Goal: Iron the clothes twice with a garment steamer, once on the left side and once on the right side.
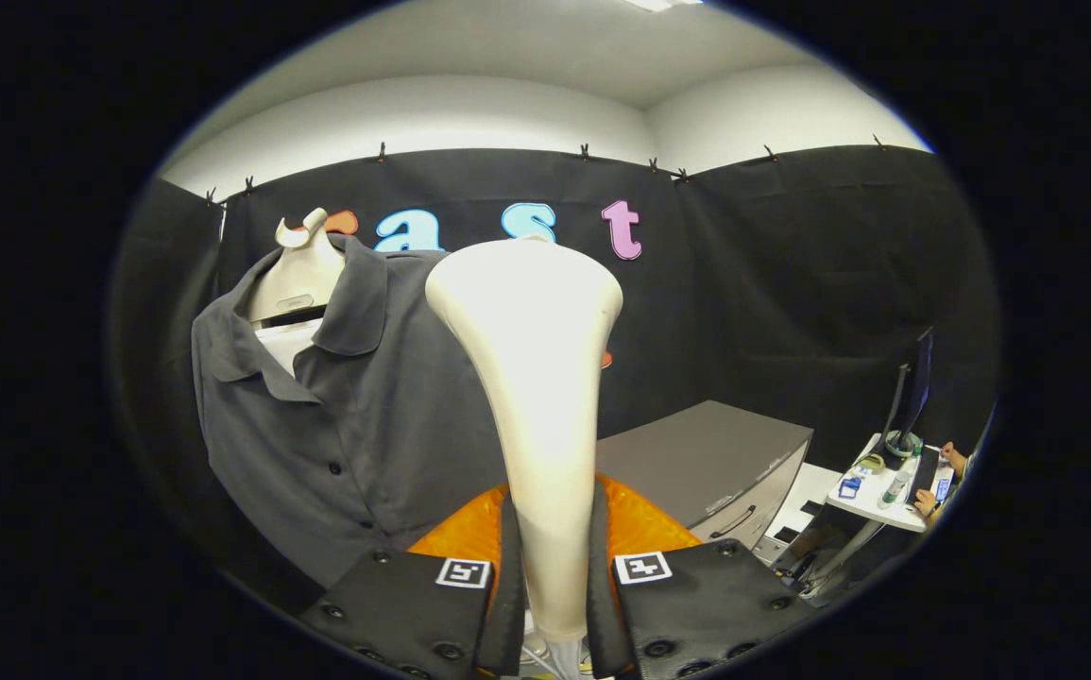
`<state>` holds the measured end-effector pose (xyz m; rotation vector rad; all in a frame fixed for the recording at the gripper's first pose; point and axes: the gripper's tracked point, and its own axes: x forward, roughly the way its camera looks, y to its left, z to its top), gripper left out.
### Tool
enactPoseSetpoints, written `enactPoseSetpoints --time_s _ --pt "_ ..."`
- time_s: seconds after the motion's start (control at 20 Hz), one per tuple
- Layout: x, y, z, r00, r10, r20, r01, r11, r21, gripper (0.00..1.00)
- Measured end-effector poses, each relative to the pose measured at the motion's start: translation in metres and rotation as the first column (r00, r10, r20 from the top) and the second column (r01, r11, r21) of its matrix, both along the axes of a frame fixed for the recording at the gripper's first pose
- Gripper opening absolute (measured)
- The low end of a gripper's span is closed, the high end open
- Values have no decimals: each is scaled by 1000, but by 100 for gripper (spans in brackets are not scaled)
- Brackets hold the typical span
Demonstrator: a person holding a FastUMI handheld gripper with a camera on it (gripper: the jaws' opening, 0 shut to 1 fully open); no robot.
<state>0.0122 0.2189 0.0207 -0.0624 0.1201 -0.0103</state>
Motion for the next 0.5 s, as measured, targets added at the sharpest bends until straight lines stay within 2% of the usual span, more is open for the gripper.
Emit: enactPoseSetpoints --time_s 0.5 --pt "3 -7 -9 999 -34 -23 34 999 -5 34"
